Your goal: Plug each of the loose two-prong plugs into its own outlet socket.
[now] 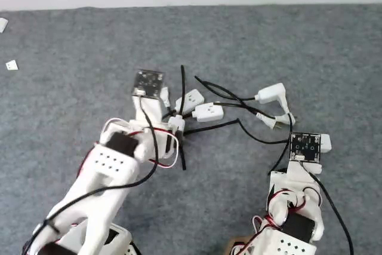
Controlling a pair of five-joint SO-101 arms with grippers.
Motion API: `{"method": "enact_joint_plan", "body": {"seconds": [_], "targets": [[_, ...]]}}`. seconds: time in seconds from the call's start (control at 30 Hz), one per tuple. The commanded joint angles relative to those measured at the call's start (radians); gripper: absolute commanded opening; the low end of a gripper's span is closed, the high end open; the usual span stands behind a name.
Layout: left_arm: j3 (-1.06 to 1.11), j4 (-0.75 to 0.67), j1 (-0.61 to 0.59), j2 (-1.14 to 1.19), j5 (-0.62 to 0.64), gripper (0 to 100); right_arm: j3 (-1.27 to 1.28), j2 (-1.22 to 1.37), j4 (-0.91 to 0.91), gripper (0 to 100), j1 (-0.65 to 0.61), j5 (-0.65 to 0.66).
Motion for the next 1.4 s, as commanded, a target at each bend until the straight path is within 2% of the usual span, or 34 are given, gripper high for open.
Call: {"method": "enact_joint_plan", "body": {"seconds": [0.0,0.17,0.3,0.6,0.73,0.83,0.93,0.97,1.13,1.37], "targets": [[-0.122,-0.046,-0.031,0.161,-0.011,17,-0.025,-0.005,-0.016,11.9,0.002,0.014],[-0.285,0.000,-0.089,0.359,-0.044,22,-0.021,-0.005,-0.016,11.9,-0.022,0.017],[-0.348,0.000,-0.078,0.451,-0.104,23,-0.021,-0.005,-0.016,11.9,-0.024,0.031],[-0.458,0.006,-0.061,0.687,-0.104,23,-0.020,-0.007,-0.018,11.9,-0.025,0.031],[-0.503,0.064,-0.058,0.720,-0.112,23,-0.020,-0.007,-0.024,11.9,-0.025,0.029],[-0.496,0.060,-0.040,0.718,-0.117,16,-0.018,-0.005,-0.030,11.9,-0.025,0.028],[-0.492,0.048,-0.009,0.718,-0.169,0,-0.018,-0.005,-0.030,11.9,-0.025,0.028],[-0.489,0.048,-0.005,0.718,-0.176,1,-0.018,-0.007,-0.031,11.9,-0.025,0.028],[-0.433,0.075,-0.006,0.611,-0.130,1,-0.017,-0.007,-0.031,11.9,-0.025,0.028],[-0.205,0.195,-0.006,0.127,-0.025,1,-0.003,-0.007,-0.056,11.9,-0.027,0.028]]}}
